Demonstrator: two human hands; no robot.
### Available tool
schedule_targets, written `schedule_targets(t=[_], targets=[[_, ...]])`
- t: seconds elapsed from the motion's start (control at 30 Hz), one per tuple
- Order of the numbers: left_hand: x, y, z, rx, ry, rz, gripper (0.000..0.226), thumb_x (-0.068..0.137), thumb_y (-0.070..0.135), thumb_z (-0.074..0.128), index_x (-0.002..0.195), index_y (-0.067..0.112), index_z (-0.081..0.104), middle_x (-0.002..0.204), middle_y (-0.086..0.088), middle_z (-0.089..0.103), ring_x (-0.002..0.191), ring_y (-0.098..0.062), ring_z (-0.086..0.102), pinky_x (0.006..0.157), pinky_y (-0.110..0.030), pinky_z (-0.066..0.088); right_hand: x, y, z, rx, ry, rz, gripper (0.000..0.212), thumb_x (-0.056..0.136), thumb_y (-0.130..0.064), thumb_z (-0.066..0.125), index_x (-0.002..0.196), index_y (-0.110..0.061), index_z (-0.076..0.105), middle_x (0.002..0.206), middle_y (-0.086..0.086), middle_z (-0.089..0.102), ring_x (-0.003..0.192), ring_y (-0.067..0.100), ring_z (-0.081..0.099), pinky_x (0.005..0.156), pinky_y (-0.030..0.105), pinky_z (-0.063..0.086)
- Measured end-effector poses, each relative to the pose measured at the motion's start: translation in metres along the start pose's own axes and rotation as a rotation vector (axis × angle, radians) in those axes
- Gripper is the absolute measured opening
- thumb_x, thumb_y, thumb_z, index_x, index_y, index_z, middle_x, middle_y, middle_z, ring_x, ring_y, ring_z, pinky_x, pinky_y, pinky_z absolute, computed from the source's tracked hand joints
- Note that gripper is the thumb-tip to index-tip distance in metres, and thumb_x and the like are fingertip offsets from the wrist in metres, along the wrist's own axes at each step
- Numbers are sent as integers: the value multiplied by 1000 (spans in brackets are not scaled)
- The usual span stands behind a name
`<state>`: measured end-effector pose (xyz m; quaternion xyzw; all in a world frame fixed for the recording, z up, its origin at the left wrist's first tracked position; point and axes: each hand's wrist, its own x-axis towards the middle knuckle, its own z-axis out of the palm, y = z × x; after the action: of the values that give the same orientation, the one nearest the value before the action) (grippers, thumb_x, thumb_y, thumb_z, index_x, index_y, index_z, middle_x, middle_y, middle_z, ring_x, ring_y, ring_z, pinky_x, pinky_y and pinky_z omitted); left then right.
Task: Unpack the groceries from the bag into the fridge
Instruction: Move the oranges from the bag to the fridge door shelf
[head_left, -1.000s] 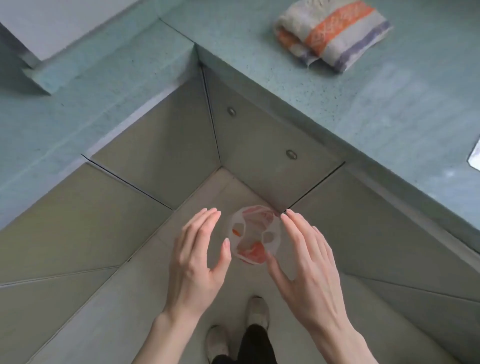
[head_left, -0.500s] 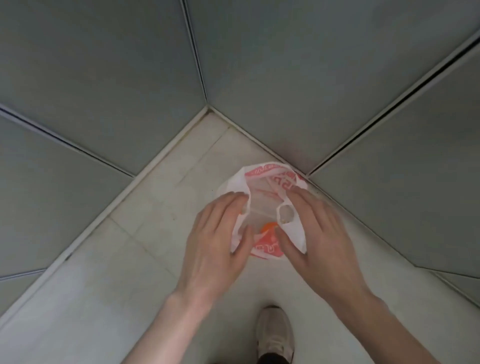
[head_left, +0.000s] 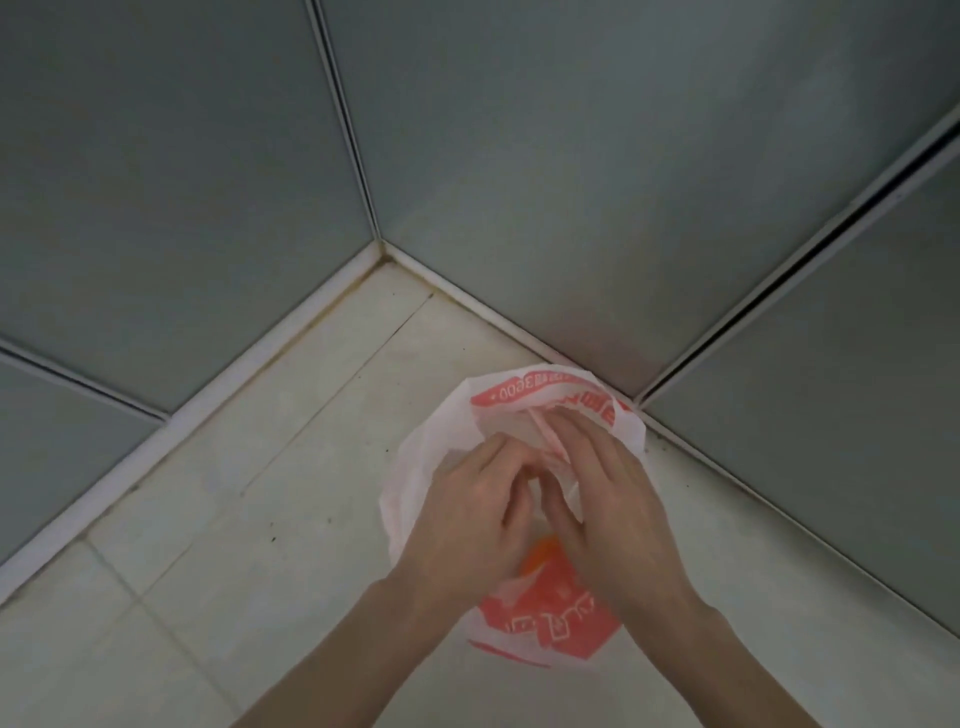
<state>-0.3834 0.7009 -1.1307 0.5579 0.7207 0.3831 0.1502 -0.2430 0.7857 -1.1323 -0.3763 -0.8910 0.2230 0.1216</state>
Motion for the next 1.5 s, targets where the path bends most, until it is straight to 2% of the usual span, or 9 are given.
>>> schedule_targets(t=[0.13, 0.27, 0.4, 0.5, 0.67, 1.03, 1.23, 1.37, 1.5], targets=[[-3, -31, 17, 159, -236, -15, 21, 82, 9, 63, 100, 20, 64, 97, 5, 69, 79, -20, 66, 73, -43, 56, 8, 7, 18, 63, -79, -5, 56, 105, -13, 45, 157, -32, 31, 160, -11, 37, 148, 8, 35, 117, 37, 41], [-7, -58, 13, 455, -460, 98, 48, 72, 29, 77, 119, 19, 69, 118, 0, 72, 103, -22, 70, 92, -33, 53, 4, 11, 34, 40, -202, -31, 60, 108, -28, 35, 159, -44, 8, 169, -21, 14, 154, 4, 23, 110, 45, 47], [-20, -79, -3, 649, -443, 173, 49, 87, 38, 51, 129, 20, 69, 136, -5, 69, 126, -24, 66, 96, -38, 58, -8, 12, 40, -61, -292, 12, 69, 107, -48, 34, 159, -40, -11, 171, -17, 0, 156, 10, 18, 114, 46, 43], [-31, -90, -18, 734, -482, 146, 56, 89, 49, 47, 131, 19, 68, 138, -7, 67, 129, -26, 65, 96, -44, 58, -15, 10, 36, -119, -272, 18, 74, 103, -50, 46, 163, -28, 8, 171, -5, 17, 154, 16, 26, 118, 33, 35], [-38, -99, -31, 747, -506, 120, 63, 80, 64, 53, 122, 19, 68, 127, -6, 70, 123, -29, 66, 95, -42, 57, -25, 12, 34, -294, -324, 63, 57, 88, -62, 55, 134, -29, 49, 144, -5, 52, 124, 20, 60, 96, 32, 48], [-30, -97, -14, 715, -514, 328, 45, 80, 46, 71, 117, 22, 68, 126, 0, 66, 124, -26, 60, 105, -41, 33, -21, -4, 25, -513, -558, 171, 58, 91, -71, 45, 127, -27, 50, 117, -4, 59, 103, 21, 60, 84, 34, 44], [-23, -98, -16, 743, -658, 207, 50, 74, 53, 71, 111, 20, 67, 110, -4, 63, 112, -29, 60, 107, -45, 42, -21, -8, 29, -590, -578, 251, 67, 89, -83, 34, 119, -26, 51, 105, -2, 61, 93, 20, 62, 78, 34, 45], [-21, -88, -21, 849, -741, 92, 70, 79, 57, 67, 133, 15, 51, 130, -9, 49, 124, -32, 46, 114, -46, 32, -17, -8, 27, -593, -635, 258, 61, 87, -81, 40, 107, -25, 53, 91, -4, 62, 78, 19, 59, 76, 35, 48], [-18, -82, -18, 922, -744, 31, 59, 89, 51, 62, 131, 12, 49, 134, -11, 45, 126, -32, 42, 112, -44, 30, -17, -8, 28, -520, -639, 270, 59, 86, -75, 47, 120, -26, 49, 97, -6, 57, 80, 17, 56, 76, 33, 49]])
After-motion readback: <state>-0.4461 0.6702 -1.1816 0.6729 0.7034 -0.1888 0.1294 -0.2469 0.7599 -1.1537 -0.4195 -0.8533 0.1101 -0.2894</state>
